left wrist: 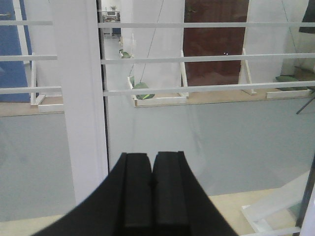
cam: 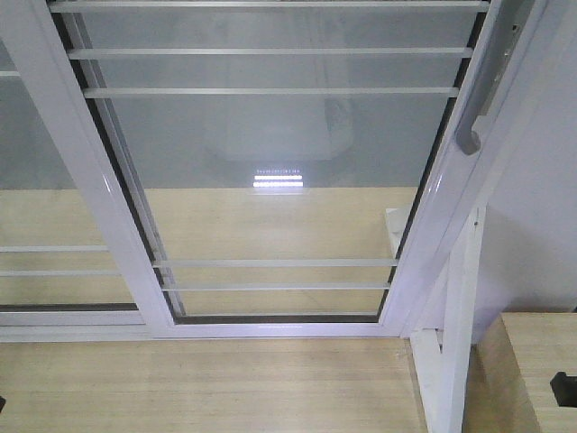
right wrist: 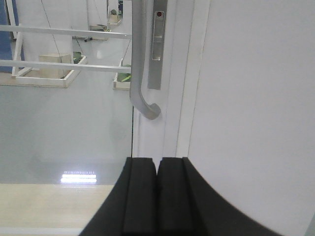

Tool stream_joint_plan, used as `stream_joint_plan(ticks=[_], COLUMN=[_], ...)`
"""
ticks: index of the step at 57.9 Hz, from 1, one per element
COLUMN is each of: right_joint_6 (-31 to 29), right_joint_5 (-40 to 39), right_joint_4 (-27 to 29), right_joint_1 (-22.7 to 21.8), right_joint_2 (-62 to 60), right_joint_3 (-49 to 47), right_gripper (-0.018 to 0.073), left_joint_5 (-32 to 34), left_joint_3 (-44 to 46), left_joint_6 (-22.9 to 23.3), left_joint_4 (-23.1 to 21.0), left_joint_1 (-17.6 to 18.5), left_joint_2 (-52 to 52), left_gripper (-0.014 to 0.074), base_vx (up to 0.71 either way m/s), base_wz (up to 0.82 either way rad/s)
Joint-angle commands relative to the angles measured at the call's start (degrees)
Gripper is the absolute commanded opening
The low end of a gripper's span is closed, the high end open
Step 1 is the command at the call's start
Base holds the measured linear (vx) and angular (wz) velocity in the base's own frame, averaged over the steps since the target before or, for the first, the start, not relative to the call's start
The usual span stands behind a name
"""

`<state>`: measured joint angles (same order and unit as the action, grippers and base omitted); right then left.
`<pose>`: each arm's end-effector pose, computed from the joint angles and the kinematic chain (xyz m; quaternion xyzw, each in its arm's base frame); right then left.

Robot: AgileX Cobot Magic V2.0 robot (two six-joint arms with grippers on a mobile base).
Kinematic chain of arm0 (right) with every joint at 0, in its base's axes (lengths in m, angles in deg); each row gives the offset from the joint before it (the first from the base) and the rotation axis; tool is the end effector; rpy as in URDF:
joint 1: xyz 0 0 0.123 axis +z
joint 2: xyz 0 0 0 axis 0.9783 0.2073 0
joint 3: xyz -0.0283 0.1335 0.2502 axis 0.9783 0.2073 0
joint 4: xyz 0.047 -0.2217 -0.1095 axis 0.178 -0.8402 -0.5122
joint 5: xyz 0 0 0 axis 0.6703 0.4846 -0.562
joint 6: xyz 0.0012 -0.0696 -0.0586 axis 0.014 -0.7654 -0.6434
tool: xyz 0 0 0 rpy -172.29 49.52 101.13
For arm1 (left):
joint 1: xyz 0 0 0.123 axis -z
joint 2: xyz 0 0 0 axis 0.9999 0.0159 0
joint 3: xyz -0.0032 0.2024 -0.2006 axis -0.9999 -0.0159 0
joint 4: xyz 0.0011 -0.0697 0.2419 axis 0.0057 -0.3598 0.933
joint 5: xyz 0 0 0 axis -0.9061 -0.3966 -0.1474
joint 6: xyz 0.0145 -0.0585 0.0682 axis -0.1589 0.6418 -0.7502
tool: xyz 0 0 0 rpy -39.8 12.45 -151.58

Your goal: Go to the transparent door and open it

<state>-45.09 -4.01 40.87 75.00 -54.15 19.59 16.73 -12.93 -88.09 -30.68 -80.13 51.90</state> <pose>0.0566 -0.0030 0.1892 -0.0086 0.7374 -0.0437 0.6739 0.0560 -0.0097 0.1975 0.0448 0.7084 -0.0719 0.7007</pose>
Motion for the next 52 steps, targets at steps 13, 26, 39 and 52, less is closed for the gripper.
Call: stream_joint_plan(ticks=[13, 26, 39, 52], right_joint_6=[-0.6, -0.6, -0.6, -1.4], right_joint_5=[-4.3, -4.3, -4.4, -5.2], right_joint_4=[0.0, 0.0, 0.0, -1.1], right_joint_1=[-0.2, -0.2, -0.2, -0.2], right_joint_2=[0.5, 0.5, 0.5, 0.5], right_joint_3=[0.6, 0.6, 0.6, 0.6], right_gripper=[-0.0005, -0.0005, -0.0005, -0.0005], left_joint_5=[4.6, 4.0, 3.9, 3.9], left_joint_3=[-1.7, -1.7, -1.7, -1.7], left_joint_6=[0.1, 0.1, 0.1, 0.1], left_joint_4=[-0.6, -0.6, -0.6, -0.6], left_joint_1=[0.1, 0.1, 0.1, 0.1], left_joint_2=[-0.1, -0.1, -0.1, -0.1], left_gripper=[-0.0005, -0.0005, -0.0005, -0.0005], base_vx=[0.00, 0.00, 0.00, 0.00], base_wz=[0.00, 0.00, 0.00, 0.00])
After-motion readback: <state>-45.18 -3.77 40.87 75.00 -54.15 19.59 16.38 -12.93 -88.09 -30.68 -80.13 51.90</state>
